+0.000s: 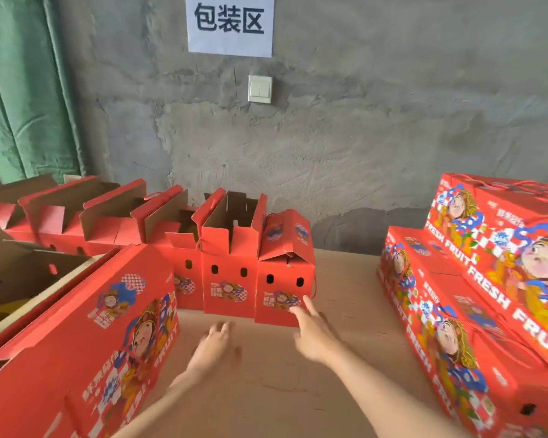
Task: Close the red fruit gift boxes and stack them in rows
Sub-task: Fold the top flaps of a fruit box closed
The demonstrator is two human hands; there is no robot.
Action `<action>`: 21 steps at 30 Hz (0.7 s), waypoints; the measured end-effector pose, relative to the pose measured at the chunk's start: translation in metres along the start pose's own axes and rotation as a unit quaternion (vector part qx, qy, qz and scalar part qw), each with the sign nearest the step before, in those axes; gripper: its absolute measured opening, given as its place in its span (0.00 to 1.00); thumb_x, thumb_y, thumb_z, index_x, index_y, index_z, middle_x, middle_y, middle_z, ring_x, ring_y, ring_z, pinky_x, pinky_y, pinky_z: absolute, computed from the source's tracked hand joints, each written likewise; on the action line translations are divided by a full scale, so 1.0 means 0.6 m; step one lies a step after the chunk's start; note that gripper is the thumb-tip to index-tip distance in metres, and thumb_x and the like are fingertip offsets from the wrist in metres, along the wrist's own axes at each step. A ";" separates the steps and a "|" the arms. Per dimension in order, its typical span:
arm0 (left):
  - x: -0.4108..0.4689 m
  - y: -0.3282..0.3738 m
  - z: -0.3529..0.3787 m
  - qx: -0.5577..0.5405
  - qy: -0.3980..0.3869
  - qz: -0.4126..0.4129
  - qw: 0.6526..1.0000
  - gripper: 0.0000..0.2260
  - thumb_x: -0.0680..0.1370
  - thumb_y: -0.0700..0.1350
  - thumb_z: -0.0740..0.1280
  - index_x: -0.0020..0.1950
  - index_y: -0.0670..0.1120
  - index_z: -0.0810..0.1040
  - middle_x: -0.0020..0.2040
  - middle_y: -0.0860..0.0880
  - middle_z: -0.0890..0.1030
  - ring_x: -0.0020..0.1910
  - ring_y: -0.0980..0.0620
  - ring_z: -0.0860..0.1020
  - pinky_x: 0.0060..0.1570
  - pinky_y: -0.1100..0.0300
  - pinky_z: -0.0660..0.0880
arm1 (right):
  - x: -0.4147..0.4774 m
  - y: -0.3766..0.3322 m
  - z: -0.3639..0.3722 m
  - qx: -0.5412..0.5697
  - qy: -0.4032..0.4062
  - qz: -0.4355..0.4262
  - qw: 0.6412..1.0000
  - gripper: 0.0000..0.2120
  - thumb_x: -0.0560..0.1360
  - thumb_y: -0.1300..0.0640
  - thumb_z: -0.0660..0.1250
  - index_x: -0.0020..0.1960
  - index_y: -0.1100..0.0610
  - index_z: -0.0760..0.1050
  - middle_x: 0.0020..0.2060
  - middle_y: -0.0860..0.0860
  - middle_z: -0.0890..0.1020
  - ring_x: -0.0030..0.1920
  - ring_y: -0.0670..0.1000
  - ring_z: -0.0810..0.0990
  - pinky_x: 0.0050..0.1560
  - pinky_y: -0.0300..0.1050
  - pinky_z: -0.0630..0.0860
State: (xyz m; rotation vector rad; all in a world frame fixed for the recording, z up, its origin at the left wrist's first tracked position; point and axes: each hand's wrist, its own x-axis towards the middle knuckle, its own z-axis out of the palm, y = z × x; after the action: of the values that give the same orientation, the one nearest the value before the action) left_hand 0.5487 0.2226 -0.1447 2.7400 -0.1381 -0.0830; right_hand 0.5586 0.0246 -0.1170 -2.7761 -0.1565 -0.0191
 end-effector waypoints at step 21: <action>0.283 -0.056 -0.002 -0.439 0.179 -0.105 0.874 0.08 0.76 0.42 0.65 0.48 0.41 0.68 0.37 0.45 0.72 0.34 0.49 0.74 0.36 0.57 0.71 | 0.184 0.048 0.056 -0.012 -0.076 0.070 0.995 0.12 0.70 0.61 0.60 0.53 0.57 0.67 0.65 0.53 0.62 0.49 0.57 0.74 0.46 0.47 0.71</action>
State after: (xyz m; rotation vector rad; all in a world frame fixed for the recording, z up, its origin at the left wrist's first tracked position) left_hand 0.7204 0.2358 -0.1631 1.8020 0.2497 0.2471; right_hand 0.6716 0.0213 -0.1550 -2.8043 0.0006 0.2273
